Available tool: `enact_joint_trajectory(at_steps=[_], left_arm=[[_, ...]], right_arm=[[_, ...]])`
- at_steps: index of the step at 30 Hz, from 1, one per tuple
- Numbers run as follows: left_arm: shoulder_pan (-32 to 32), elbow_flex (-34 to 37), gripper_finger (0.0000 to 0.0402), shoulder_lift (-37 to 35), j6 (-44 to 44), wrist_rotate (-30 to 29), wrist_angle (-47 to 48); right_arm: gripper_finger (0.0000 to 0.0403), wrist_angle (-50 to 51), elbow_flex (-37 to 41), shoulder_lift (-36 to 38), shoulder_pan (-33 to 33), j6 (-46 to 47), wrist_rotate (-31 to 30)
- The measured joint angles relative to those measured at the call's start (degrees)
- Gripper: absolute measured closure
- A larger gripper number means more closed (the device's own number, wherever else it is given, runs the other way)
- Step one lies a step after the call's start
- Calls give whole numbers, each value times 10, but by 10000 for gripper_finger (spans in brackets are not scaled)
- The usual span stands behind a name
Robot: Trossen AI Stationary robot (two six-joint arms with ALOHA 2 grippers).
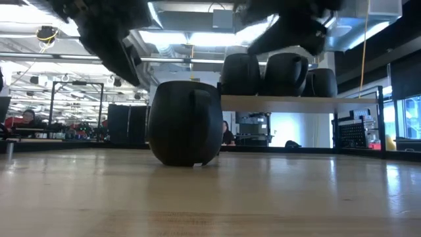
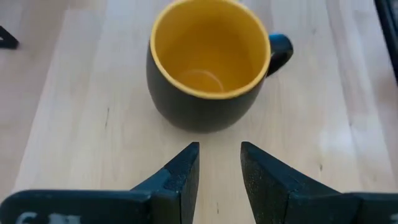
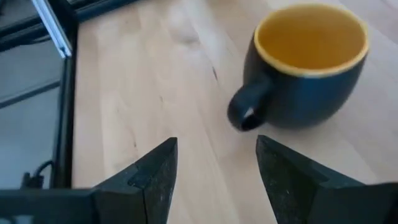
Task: Place coffee mugs
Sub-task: Put the black yellow mug on the shelf
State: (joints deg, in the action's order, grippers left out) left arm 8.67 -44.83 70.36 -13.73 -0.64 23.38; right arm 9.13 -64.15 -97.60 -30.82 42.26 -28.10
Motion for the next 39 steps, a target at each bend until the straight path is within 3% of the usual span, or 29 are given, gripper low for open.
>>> enact_joint_trajectory(at_steps=[10, 20, 39], left_arm=[[0, 0, 289, -3, -12, 16, 5], [0, 0, 289, -3, -13, 17, 6], [0, 0, 289, -3, -12, 15, 5]], right_arm=[[196, -52, -37, -110, -53, 59, -214], [196, -47, -99, -196, -38, 101, -278], [196, -68, -101, -224, -5, 150, -278]])
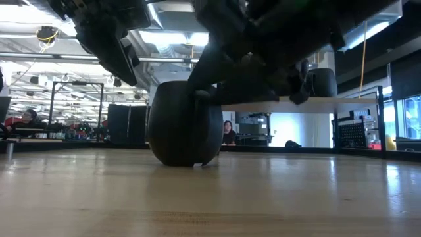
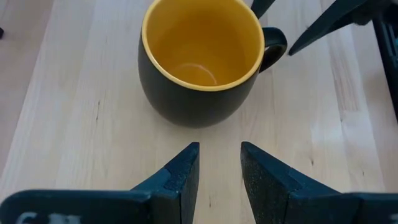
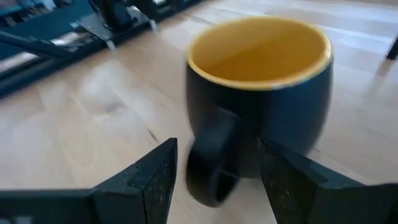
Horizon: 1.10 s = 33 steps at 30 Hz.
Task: Place coffee mugs
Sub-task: Put the black yellow mug on the shelf
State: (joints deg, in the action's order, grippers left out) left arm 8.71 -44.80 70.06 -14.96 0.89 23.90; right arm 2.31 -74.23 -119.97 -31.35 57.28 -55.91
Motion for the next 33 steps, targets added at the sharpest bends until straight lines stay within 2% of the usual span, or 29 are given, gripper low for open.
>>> enact_joint_trajectory(at_steps=[12, 17, 25, 33], left_arm=[[0, 0, 289, 0, 0, -2, -1], [0, 0, 289, 0, -1, -2, -1], [0, 0, 289, 0, -1, -2, -1], [0, 0, 289, 0, 0, -2, -1]], right_arm=[[200, 5, 1, -20, 15, 27, 19], [243, 5, 1, -22, 21, 29, 18], [347, 13, 1, -22, 25, 10, 12], [354, 21, 1, -15, 25, -7, 27]])
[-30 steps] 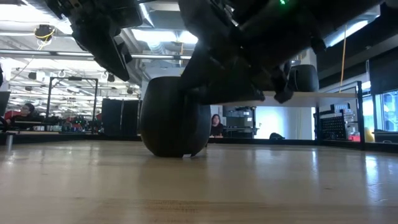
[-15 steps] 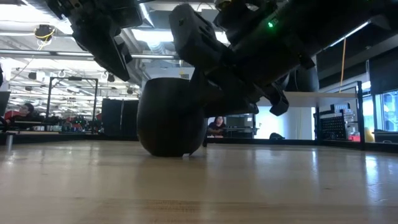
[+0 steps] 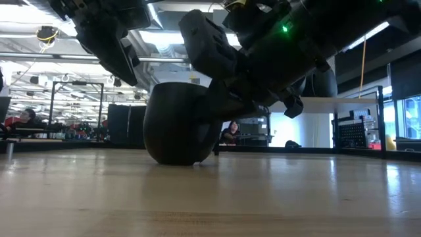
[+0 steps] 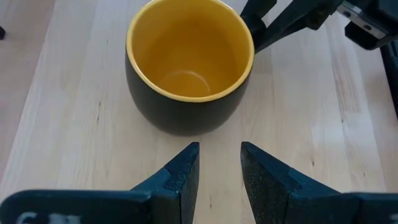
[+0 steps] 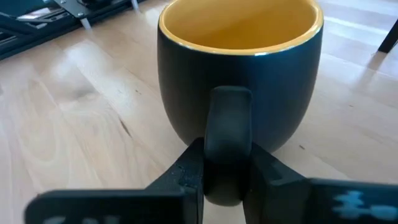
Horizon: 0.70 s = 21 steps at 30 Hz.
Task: Place coffee mugs
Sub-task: Put the black yellow mug on the shelf
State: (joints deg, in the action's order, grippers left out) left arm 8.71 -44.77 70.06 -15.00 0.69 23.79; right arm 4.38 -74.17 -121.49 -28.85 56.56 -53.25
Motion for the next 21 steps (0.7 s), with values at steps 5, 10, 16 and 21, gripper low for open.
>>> enact_joint_trajectory(at_steps=[5, 10, 16, 21], left_arm=[[0, 0, 289, 0, 0, 8, 1], [0, 0, 289, 0, -13, 40, 5], [4, 0, 289, 0, -36, 61, 20], [12, 0, 289, 0, -40, 62, 21]], right_arm=[[354, 40, 1, 29, -5, 10, 11], [354, 138, 0, 86, -26, 69, -12], [354, 348, 0, 165, -62, 222, -43], [354, 490, 0, 219, -86, 320, -46]])
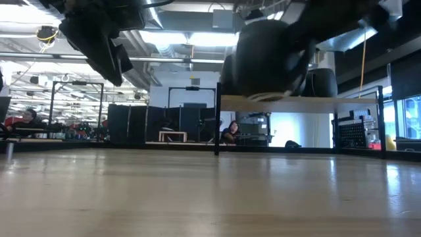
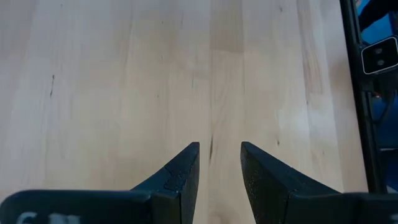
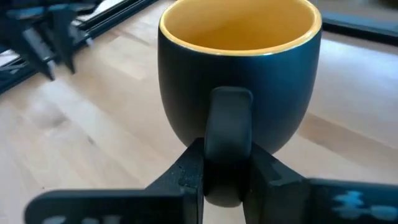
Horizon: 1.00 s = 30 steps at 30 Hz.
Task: Place coffee mugs
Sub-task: Put the black yellow mug on the shelf
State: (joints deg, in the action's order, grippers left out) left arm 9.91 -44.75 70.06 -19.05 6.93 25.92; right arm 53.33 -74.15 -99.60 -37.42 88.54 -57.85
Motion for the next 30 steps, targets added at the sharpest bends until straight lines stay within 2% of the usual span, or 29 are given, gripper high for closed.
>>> enact_joint_trajectory(at_steps=[9, 18, 25, 30], left_arm=[[0, 0, 289, 0, -1, -1, 1], [0, 0, 289, 0, -1, 1, 2], [0, 0, 289, 0, -1, 2, 2], [0, 0, 289, 0, -1, 12, 5]], right_arm=[[354, 218, 0, 62, -9, 161, 8], [354, 362, 0, 96, -38, 273, 41], [354, 367, 7, 103, -46, 297, 80], [354, 368, 7, 117, -46, 299, 73]])
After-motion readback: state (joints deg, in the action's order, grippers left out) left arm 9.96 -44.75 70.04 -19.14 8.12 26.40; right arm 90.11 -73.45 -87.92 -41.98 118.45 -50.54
